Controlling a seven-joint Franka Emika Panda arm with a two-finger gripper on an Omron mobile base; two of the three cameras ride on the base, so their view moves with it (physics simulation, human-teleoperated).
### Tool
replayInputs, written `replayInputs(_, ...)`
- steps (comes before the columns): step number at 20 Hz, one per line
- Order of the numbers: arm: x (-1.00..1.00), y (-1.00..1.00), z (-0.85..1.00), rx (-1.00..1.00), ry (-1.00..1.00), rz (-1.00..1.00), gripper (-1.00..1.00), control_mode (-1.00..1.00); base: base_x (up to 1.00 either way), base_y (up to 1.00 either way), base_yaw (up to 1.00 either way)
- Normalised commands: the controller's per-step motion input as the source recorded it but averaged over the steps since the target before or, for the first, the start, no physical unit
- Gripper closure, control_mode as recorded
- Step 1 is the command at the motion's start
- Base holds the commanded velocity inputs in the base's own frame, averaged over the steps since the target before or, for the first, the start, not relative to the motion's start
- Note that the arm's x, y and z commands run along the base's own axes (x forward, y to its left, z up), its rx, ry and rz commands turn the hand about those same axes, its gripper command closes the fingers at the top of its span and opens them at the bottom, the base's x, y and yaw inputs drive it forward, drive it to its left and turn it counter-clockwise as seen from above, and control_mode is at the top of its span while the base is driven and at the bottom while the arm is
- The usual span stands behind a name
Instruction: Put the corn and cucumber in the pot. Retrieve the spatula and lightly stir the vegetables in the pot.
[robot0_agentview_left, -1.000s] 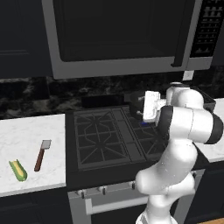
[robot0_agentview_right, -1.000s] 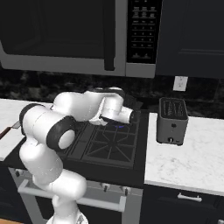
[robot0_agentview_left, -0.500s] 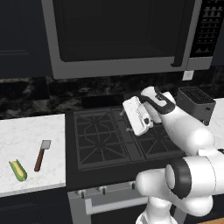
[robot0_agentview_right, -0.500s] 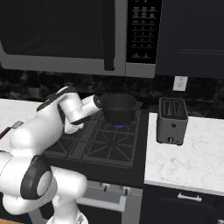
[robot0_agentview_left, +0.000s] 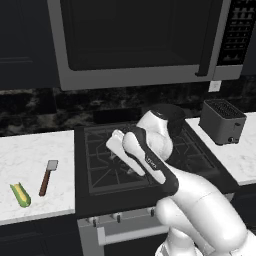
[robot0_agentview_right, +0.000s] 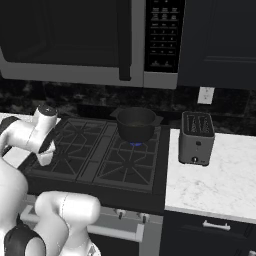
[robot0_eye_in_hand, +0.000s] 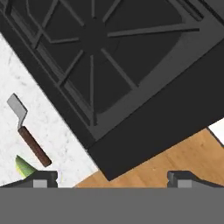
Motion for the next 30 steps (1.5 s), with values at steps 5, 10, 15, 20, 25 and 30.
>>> replayInputs(5,-0.01,1.00,-0.06,-0.24,-0.02,0.43,-1.00,-1.00,0.00,0.00,0.00)
replayInputs(10,0.06,1.00,-0.02,-0.15,0.00,0.55,-1.00,-1.00,0.00,0.00,0.00)
replayInputs(15,0.08,1.00,0.00,-0.24,0.03,0.35,-1.00,-1.00,0.00,0.00,0.00)
replayInputs(20,0.00,1.00,-0.19,-0.23,0.00,0.17,-1.00,-1.00,0.00,0.00,0.00)
replayInputs(25,0.20,0.97,-0.53,-0.13,0.00,0.07,-1.00,-1.00,0.00,0.00,0.00)
replayInputs(30,0.20,0.77,-0.20,-0.05,-0.01,0.01,-1.00,-1.00,0.00,0.00,0.00)
